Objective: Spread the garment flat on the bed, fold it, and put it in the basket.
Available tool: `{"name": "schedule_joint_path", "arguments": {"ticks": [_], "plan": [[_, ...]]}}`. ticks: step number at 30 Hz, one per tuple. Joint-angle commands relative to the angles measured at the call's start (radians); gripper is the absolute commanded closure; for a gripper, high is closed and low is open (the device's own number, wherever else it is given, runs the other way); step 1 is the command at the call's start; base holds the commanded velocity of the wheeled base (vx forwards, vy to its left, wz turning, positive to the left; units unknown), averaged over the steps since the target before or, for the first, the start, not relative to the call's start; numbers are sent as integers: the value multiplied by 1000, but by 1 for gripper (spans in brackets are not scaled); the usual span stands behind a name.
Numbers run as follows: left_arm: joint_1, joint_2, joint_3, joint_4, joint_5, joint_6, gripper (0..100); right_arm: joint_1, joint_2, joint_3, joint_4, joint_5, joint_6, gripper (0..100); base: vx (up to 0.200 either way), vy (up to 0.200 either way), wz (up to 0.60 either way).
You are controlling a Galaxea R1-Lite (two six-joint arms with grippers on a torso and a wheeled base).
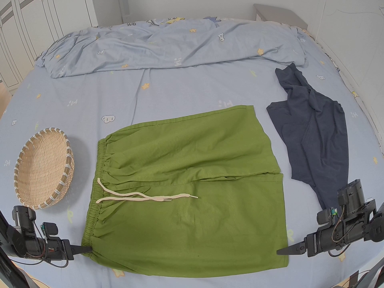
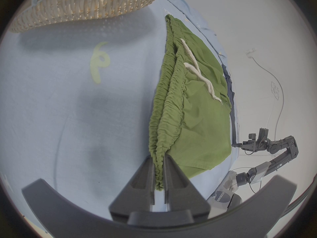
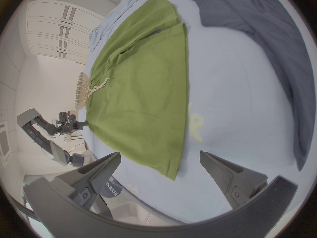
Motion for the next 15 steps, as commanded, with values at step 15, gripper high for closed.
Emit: {"name": "schedule_joint_path", "arguments": {"ticks": [15], "plan": [[3,3,-4,0,1,-1,100,9,206,3,-4,123,-74,0,0,0,0]]}}
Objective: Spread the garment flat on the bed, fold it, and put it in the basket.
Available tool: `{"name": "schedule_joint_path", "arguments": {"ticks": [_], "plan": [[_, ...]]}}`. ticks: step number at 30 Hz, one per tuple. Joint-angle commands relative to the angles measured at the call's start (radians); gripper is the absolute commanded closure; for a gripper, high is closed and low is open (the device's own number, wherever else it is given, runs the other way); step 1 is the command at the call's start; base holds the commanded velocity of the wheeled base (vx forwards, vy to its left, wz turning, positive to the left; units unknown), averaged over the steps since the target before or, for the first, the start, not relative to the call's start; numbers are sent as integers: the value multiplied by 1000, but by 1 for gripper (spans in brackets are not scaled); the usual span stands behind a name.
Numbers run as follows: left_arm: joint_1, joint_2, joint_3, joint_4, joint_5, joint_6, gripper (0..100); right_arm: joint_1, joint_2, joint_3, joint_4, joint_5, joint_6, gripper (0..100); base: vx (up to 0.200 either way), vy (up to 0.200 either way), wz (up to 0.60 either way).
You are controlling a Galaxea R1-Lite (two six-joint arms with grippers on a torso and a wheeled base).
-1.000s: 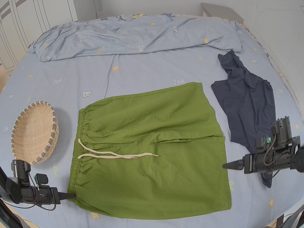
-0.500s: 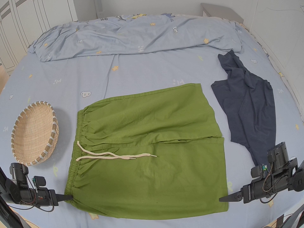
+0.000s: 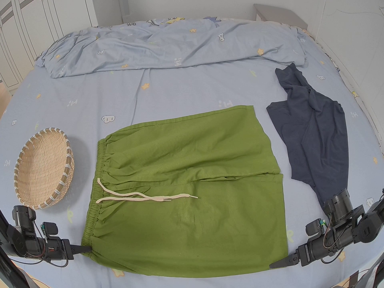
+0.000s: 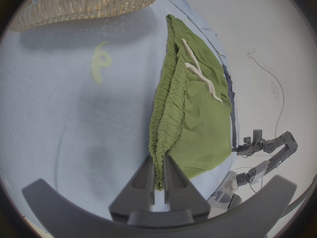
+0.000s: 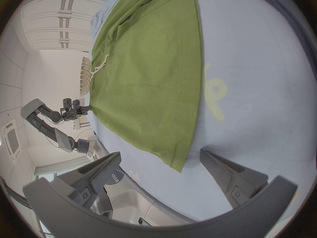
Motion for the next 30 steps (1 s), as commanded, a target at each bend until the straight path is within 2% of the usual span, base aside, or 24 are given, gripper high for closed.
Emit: {"name": "schedule_joint_path", "arguments": {"ticks": [1,6,23,24,30], "plan": [[-1,-3,2,0,0,-1,100,0,62,-7,-6,29,-2,0,0,0,0],[-1,-4,2,0,0,-1,100,-3,85,-11,-49,100,0,0,0,0,0],[0,-3,1,0,0,-1,100,25,138,-40,-66,101,0,0,0,0,0],[0,-3,1,0,0,-1,100,25,138,-40,-66,101,0,100,0,0,0],[2,-4,-1,0,0,-1,100,3,138,-24,-56,91,0,100,0,0,0]]}}
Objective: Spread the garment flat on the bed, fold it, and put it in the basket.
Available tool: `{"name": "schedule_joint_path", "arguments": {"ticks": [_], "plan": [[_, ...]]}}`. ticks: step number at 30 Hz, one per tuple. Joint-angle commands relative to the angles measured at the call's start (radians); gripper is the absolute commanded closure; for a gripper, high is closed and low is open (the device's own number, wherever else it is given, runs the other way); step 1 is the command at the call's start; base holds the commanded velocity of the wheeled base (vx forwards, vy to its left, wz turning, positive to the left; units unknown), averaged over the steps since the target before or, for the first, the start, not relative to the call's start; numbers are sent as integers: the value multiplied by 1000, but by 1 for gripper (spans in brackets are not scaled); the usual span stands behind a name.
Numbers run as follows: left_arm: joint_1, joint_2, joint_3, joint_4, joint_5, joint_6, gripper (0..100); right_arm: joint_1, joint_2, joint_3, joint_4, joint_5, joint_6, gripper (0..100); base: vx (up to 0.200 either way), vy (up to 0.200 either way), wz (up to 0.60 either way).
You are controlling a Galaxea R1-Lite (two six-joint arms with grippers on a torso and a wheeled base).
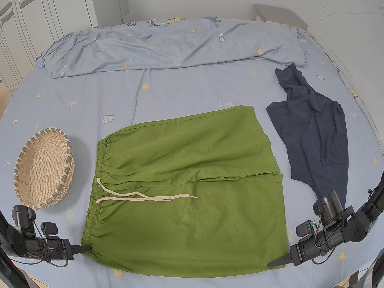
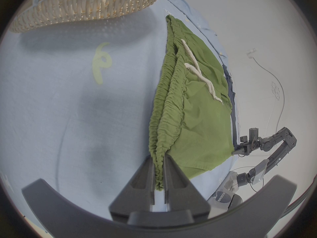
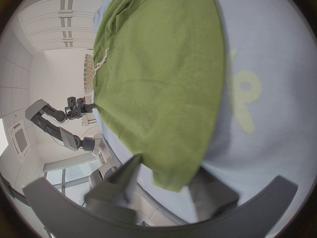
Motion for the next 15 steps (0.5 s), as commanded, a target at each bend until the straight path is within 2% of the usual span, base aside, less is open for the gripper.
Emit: {"name": "schedule_joint_path", "arguments": {"ticks": [1,4,7,8,10,15], "plan": [[2,2,-3,0,0,0,100,-15,5,13,6,2,0,100,0,0,0],[6,8,-11,0,0,-1,100,-78,-3,55,4,-22,-15,100,0,0,0],[18,2,-12,0,0,-6,100,-124,-6,79,6,-56,-75,100,0,0,0],[19,0,-12,0,0,-6,100,-125,-6,79,6,-56,-78,100,0,0,0],[44,-1,-14,2,0,-6,100,-141,-6,96,7,-61,-138,100,0,0,0],[50,-4,-15,2,-2,-6,100,-128,-15,98,6,-56,-149,100,0,0,0]]}}
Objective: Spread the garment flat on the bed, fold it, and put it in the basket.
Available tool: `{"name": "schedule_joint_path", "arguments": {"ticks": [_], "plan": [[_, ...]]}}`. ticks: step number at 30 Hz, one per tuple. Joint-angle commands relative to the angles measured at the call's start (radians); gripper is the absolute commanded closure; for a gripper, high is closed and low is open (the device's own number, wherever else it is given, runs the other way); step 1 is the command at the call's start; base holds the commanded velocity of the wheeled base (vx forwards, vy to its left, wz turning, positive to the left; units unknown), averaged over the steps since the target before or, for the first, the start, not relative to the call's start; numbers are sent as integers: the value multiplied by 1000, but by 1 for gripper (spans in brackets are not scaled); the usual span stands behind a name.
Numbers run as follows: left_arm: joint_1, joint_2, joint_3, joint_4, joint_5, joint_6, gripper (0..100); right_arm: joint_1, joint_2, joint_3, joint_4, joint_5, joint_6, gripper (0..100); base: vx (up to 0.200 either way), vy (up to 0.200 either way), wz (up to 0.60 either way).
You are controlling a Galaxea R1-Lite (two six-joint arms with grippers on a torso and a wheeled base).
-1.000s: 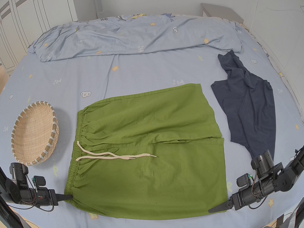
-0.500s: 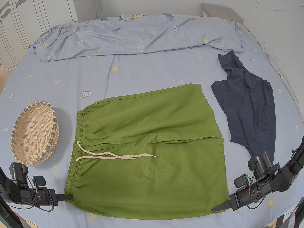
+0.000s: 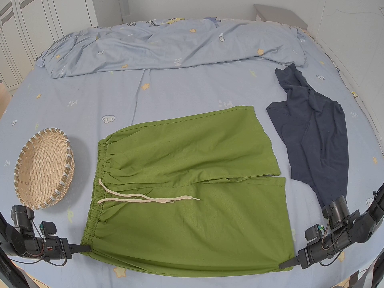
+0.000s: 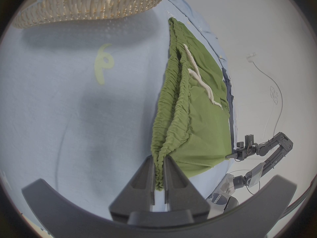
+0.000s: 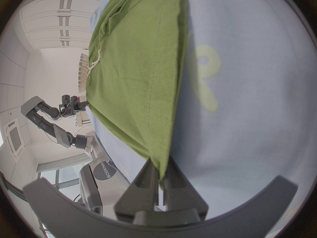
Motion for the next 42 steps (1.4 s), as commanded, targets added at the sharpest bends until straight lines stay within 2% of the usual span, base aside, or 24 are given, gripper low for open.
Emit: {"name": "schedule_joint_path", "arguments": {"ticks": [1,3,5,8,10,11,12,13,19,21,22,31,36,42], "plan": [[4,-8,-3,-3,6,-3,100,1,-21,5,4,-4,-4,100,0,0,0],[-1,-43,0,7,3,-9,100,11,-73,-1,4,-4,4,100,0,0,0],[-19,-100,-6,23,3,-58,100,33,-141,-9,7,-7,14,100,0,0,0],[-90,-203,-63,84,6,-227,100,74,-256,-41,24,-16,97,100,0,0,0],[-142,-310,-133,178,10,-390,100,131,-350,-110,107,-36,203,100,0,0,0],[-159,-356,-178,231,12,-440,100,153,-389,-153,159,-51,237,100,0,0,0],[-163,-368,-189,247,12,-451,100,157,-399,-165,174,-54,243,100,0,0,0],[-176,-422,-259,340,12,-482,100,169,-451,-237,257,-73,254,100,0,0,0],[-216,-466,-541,671,15,-506,100,169,-518,-546,548,-80,254,100,0,0,0],[-216,-466,-541,671,15,-506,100,169,-518,-546,548,-80,254,100,0,0,0],[-216,-450,-676,739,15,-566,100,163,-508,-710,671,-80,251,100,0,0,0],[-217,-258,-933,739,15,-626,100,162,-389,-1003,792,-82,252,100,0,0,0],[-217,-118,-1071,739,15,-635,100,162,-259,-1193,840,-148,257,100,0,0,0],[-219,11,-1195,745,15,-635,100,159,-135,-1354,846,-160,261,100,0,0,0]]}}
